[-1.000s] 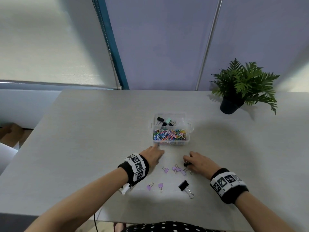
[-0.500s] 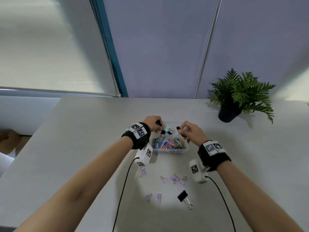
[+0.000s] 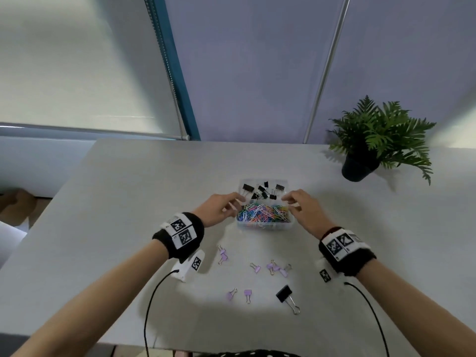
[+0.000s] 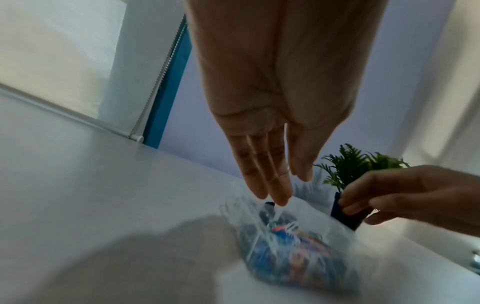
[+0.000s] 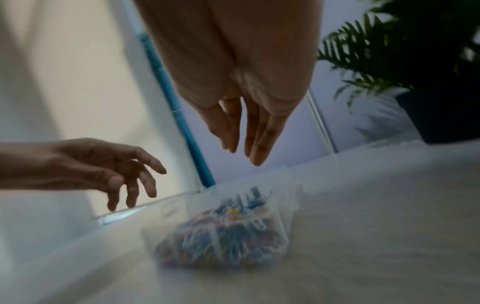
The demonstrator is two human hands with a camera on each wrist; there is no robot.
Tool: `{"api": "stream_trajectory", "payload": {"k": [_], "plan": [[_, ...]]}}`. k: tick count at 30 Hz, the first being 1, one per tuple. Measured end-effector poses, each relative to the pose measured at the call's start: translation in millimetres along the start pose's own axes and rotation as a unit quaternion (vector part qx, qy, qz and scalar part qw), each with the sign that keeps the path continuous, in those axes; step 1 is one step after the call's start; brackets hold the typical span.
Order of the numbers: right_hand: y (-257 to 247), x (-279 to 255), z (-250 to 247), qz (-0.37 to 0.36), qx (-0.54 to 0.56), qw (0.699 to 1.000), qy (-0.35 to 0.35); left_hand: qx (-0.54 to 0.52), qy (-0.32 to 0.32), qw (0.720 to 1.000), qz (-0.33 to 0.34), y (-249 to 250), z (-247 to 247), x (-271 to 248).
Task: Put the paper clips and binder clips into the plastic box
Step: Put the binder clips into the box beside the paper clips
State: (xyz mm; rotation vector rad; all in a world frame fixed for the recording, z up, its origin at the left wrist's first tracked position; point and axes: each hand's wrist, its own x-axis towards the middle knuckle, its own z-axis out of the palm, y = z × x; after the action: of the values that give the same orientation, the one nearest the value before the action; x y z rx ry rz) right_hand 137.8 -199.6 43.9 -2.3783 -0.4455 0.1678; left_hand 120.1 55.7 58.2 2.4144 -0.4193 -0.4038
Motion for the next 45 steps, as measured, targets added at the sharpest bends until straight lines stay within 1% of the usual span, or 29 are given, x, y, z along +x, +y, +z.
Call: {"api": "stream_trajectory", "payload": {"k": [1, 3, 6, 7, 9, 10, 11, 12, 13, 14, 15, 16, 17, 18, 19, 20, 22, 25, 27, 28, 30, 32, 33, 35, 41, 45], "plan": [[-0.4, -18.4, 1.9, -0.025, -0.013, 0.999, -0.015, 0.009, -0.001, 1.0, -0.002, -5.4, 5.2, -14.0], [-0.4, -57.9, 8.5, -0.051, -0.063, 0.992, -0.093, 0.046, -0.008, 0.999, -0.007, -19.9, 17.4, -39.9], [1.1, -107.0, 24.8, -0.062, -0.146, 0.966, -0.204, 0.133, -0.04, 0.99, -0.036, -33.7, 36.6, -67.1], [1.5, -118.7, 32.0, -0.061, -0.163, 0.957, -0.23, 0.162, -0.044, 0.985, -0.04, -32.8, 42.2, -71.7], [1.5, -133.8, 46.4, -0.081, -0.213, 0.935, -0.273, 0.201, -0.045, 0.978, -0.041, -28.1, 52.7, -75.1], [2.5, -136.5, 52.5, -0.102, -0.239, 0.924, -0.28, 0.213, -0.043, 0.975, -0.04, -25.3, 57.3, -74.5], [3.4, -137.9, 56.6, -0.096, -0.26, 0.918, -0.284, 0.224, -0.038, 0.973, -0.04, -23.7, 61.6, -72.8], [3.7, -136.6, 60.4, -0.117, -0.288, 0.917, -0.249, 0.23, -0.029, 0.972, -0.04, -22.4, 64.8, -70.5], [2.6, -133.9, 61.3, -0.099, -0.267, 0.919, -0.271, 0.233, -0.023, 0.971, -0.044, -22.4, 67.3, -68.2], [5.2, -130.9, 63.1, -0.102, -0.253, 0.927, -0.259, 0.235, -0.021, 0.971, -0.048, -22.6, 68.9, -66.1], [7.9, -130.3, 61.1, -0.085, -0.228, 0.935, -0.26, 0.24, -0.022, 0.969, -0.05, -23.3, 70.1, -64.2], [12.2, -128.5, 59.9, -0.075, -0.202, 0.945, -0.246, 0.245, -0.024, 0.968, -0.05, -24.2, 71.2, -62.6], [14.3, -126.9, 56.1, -0.045, -0.15, 0.962, -0.225, 0.246, -0.023, 0.968, -0.05, -25.5, 72.6, -62.2], [15.2, -123.8, 50.7, -0.009, -0.081, 0.979, -0.189, 0.243, -0.019, 0.968, -0.05, -26.7, 74.0, -62.3], [17.6, -122.1, 44.4, 0.033, -0.031, 0.984, -0.172, 0.233, -0.013, 0.971, -0.053, -28.4, 75.2, -63.6], [22.0, -119.3, 41.7, 0.061, 0.009, 0.985, -0.159, 0.216, -0.003, 0.975, -0.057, -30.1, 76.1, -65.5], [22.1, -113.1, 37.9, 0.099, 0.045, 0.982, -0.156, 0.174, 0.026, 0.982, -0.064, -35.4, 76.8, -69.5], [18.6, -102.3, 39.1, 0.135, 0.086, 0.976, -0.146, 0.083, 0.049, 0.992, -0.082, -40.0, 74.3, -75.6], [18.8, -95.3, 40.8, 0.179, 0.142, 0.968, -0.102, 0.039, 0.056, 0.994, -0.089, -37.6, 72.4, -79.2], [19.8, -92.9, 42.0, 0.188, 0.156, 0.966, -0.082, 0.023, 0.054, 0.995, -0.084, -35.3, 72.2, -80.3], [18.6, -90.2, 44.5, 0.166, 0.118, 0.976, -0.074, 0.016, 0.034, 0.997, -0.072, -30.4, 73.3, -81.3], [17.1, -89.3, 46.7, 0.108, 0.02, 0.985, -0.131, 0.044, 0.015, 0.997, -0.067, -27.0, 77.1, -79.7], [18.0, -89.1, 48.5, 0.088, -0.036, 0.981, -0.17, 0.066, 0.015, 0.996, -0.066, -26.4, 79.5, -77.5], [19.3, -88.2, 50.4, 0.071, -0.103, 0.971, -0.206, 0.105, 0.021, 0.992, -0.068, -25.1, 82.0, -72.3], [23.6, -88.3, 53.7, 0.066, -0.16, 0.959, -0.223, 0.135, -0.018, 0.987, -0.084, -26.5, 81.1, -60.4], [27.8, -92.0, 55.1, 0.065, -0.155, 0.967, -0.193, 0.121, -0.026, 0.989, -0.076, -31.2, 80.8, -60.2]]}}
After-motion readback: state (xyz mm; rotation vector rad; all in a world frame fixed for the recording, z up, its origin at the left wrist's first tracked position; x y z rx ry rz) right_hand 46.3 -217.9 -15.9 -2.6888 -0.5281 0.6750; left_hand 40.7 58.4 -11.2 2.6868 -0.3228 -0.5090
